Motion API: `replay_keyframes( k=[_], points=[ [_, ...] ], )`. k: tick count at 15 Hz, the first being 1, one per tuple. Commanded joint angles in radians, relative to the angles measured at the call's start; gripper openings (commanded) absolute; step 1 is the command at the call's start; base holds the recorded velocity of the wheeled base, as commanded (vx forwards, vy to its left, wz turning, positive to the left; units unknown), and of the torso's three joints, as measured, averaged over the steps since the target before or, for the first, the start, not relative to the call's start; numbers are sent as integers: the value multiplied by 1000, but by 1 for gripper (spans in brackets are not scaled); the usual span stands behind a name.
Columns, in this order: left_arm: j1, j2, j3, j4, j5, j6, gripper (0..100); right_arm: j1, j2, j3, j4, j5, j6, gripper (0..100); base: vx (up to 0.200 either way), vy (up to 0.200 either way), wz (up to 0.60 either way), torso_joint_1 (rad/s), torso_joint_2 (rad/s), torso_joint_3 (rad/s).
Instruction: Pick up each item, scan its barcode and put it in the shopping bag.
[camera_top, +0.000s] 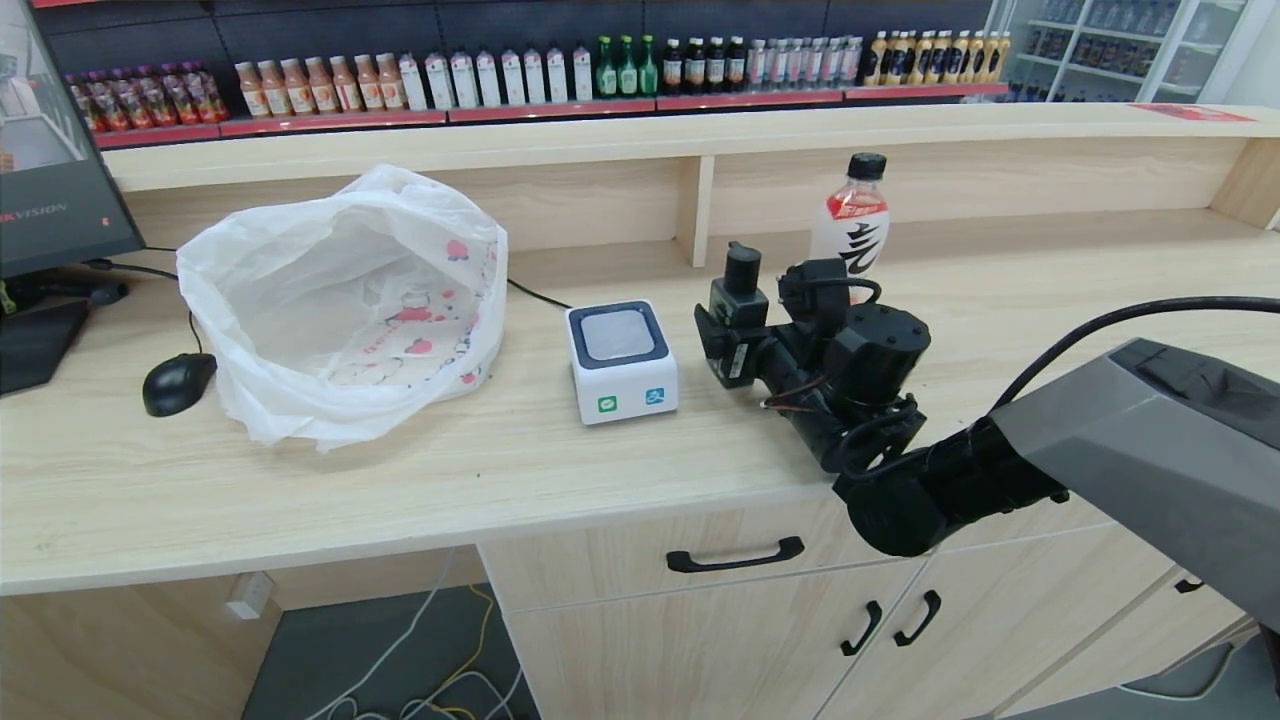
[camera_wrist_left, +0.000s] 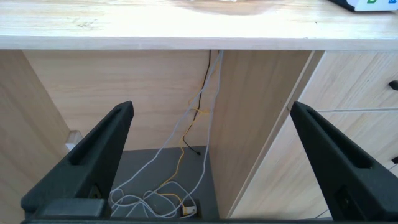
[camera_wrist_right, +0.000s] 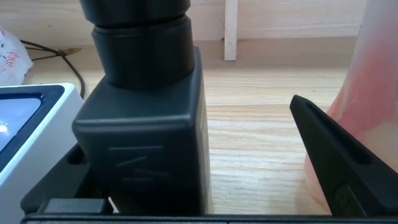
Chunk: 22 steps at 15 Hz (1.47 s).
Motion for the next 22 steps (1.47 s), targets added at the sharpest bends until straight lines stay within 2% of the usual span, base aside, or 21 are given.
replay_keyframes(
  k=[1,2,13,18,22],
  points=[
    [0,0,0,0,0,0,100,1,0,2,0,0,1,100,0,0,0,0,0,0],
    [0,0,0,0,0,0,100,2,2,2,0,0,1,0,0,0,0,0,0,0],
    [0,0,0,0,0,0,100,13,-11,3,-6,-1,2,0,0,0,0,0,0,0],
    [-2,0,0,0,0,0,100,48,-87,38,-23,3,4,0,0,0,0,0,0,0],
    [0,0,0,0,0,0,100,139,-259,218,-23,6,50,0,0,0,0,0,0,0]
  ],
)
